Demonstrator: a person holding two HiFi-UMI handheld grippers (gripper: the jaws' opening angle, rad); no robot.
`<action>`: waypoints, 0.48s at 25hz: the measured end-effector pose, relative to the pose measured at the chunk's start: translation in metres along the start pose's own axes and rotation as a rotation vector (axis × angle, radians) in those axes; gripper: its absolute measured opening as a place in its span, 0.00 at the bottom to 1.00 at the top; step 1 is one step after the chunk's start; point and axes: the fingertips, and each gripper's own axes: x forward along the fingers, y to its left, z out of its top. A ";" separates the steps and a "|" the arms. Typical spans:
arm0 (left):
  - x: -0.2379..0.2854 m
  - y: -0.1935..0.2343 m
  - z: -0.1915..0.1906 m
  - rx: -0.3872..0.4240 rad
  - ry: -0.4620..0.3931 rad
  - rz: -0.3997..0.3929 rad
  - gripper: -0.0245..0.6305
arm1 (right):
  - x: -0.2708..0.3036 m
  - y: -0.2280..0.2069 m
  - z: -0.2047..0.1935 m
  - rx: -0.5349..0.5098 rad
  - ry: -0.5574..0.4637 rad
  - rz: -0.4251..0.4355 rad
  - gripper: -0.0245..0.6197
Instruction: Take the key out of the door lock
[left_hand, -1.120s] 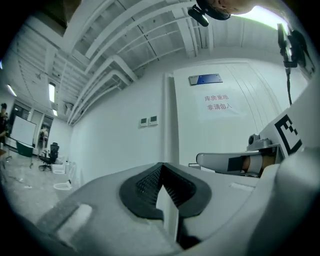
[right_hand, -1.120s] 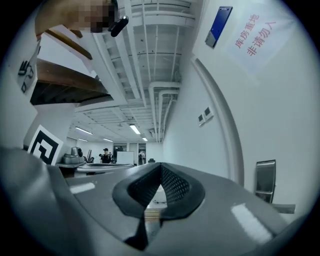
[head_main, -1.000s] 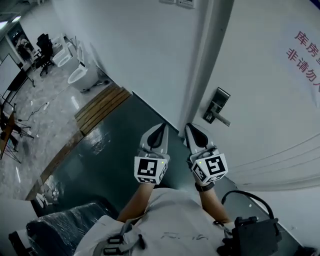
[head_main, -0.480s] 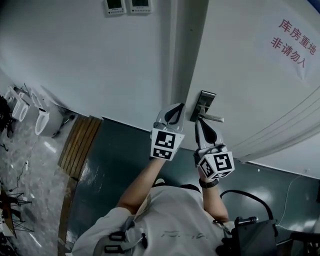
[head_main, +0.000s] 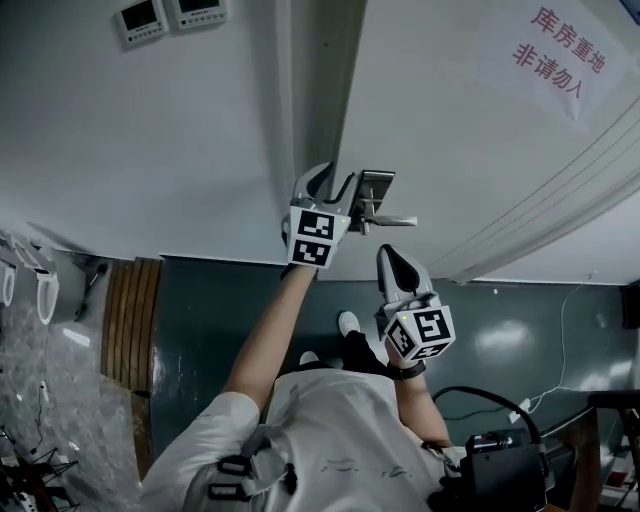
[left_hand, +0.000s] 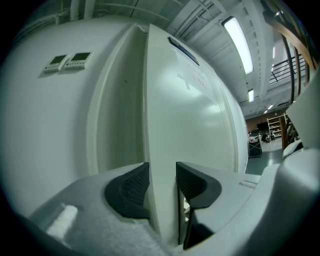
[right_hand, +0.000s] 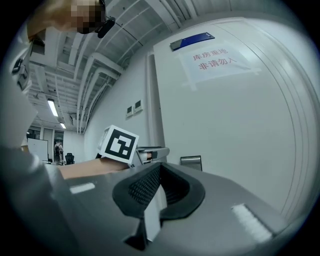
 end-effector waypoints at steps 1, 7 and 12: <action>0.007 0.004 -0.002 0.000 0.006 0.007 0.30 | 0.001 -0.004 -0.003 0.005 0.003 -0.005 0.05; 0.027 0.013 -0.007 -0.020 -0.013 -0.003 0.30 | 0.013 -0.043 -0.015 0.057 0.005 -0.042 0.05; 0.026 0.009 -0.007 -0.071 -0.075 -0.055 0.24 | 0.025 -0.075 -0.039 0.114 0.057 -0.064 0.05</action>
